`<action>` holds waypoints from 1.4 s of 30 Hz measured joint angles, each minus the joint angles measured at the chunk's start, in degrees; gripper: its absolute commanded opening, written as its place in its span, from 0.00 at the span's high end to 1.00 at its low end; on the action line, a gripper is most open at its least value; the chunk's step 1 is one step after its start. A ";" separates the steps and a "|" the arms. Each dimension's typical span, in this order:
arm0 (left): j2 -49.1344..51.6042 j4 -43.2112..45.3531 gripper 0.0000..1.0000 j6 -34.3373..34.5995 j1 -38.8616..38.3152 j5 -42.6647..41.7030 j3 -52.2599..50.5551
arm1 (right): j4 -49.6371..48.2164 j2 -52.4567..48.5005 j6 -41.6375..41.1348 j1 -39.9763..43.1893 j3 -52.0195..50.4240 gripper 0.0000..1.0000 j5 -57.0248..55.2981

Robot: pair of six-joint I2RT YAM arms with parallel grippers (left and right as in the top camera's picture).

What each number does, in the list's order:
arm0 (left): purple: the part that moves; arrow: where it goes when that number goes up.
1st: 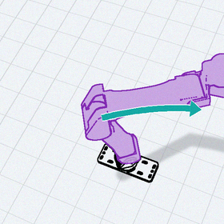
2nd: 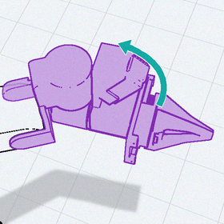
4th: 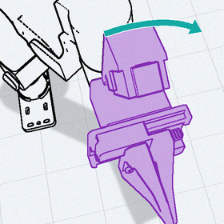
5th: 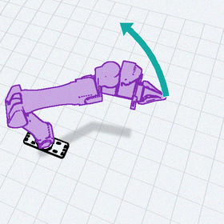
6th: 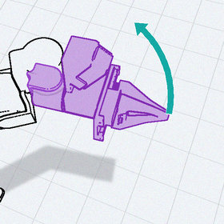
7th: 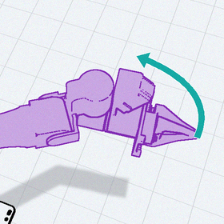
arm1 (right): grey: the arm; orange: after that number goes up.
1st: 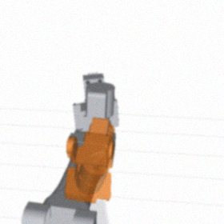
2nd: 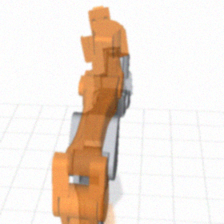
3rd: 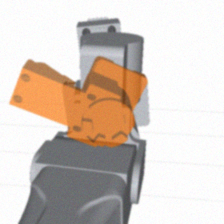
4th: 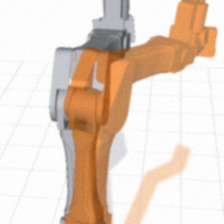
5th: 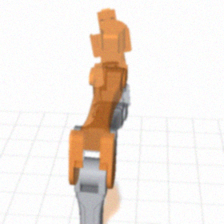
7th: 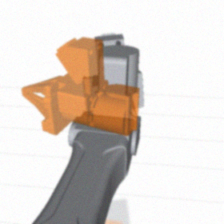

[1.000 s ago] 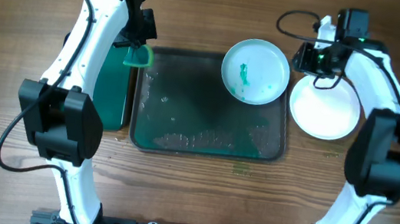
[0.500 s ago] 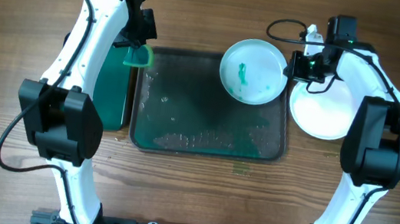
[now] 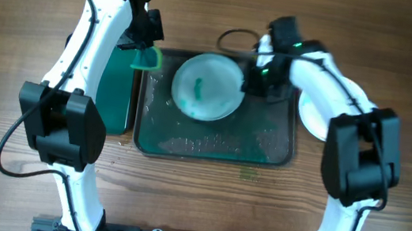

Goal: Clean dirty plates on tray and stack at the side
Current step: 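Grip the last plate's rim with the right gripper and pull it to centre, then scrub the last plate with the sponge in the left gripper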

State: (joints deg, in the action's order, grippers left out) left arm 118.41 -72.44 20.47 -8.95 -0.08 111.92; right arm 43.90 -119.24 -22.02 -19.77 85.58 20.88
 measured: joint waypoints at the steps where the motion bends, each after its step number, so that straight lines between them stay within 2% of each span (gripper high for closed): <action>1: 0.00 0.07 0.96 0.00 -0.17 -0.79 -0.15 | -1.18 0.00 -1.57 -1.22 -1.27 0.96 -0.68; 7: 0.00 1.38 0.96 0.37 -2.47 -2.49 -4.37 | -4.13 0.00 -6.69 -3.02 -3.93 0.96 -1.90; 15: 0.09 13.81 0.96 1.29 -11.67 -5.90 -17.31 | -4.24 0.00 -7.54 -3.02 -3.93 0.96 -1.92; 19: 1.92 14.56 0.96 1.33 -15.72 -5.70 -18.97 | -4.24 0.00 -7.54 -3.02 -3.93 0.96 -1.92; 24: 4.76 15.50 0.96 1.31 -15.91 -5.49 -18.95 | -4.26 0.00 -7.54 -3.02 -3.98 0.96 -1.92; 27: 4.76 15.45 0.96 1.55 -16.11 -1.22 -18.95 | -4.26 0.00 -7.54 -3.02 -3.98 0.96 -1.92; 32: 4.96 15.21 0.96 4.42 -16.39 14.10 -18.97 | -4.26 0.00 -7.54 -3.02 -3.98 0.96 -1.92; 35: 5.35 15.06 0.96 5.40 -16.48 16.87 -18.95 | -4.35 0.00 -7.54 -3.04 -3.98 0.96 -1.79; 38: 5.35 14.91 0.96 5.55 -16.44 14.40 -18.95 | -4.20 0.00 -7.17 -2.99 -4.04 0.96 -0.92; 42: 5.35 15.06 0.96 -0.33 -14.71 -0.70 -18.75 | -4.11 0.00 -6.16 -2.19 -4.79 0.96 1.20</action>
State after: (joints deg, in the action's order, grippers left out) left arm 123.76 -57.39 20.14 -23.66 -0.78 93.17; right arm 39.79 -119.24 -28.18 -21.96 80.79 22.09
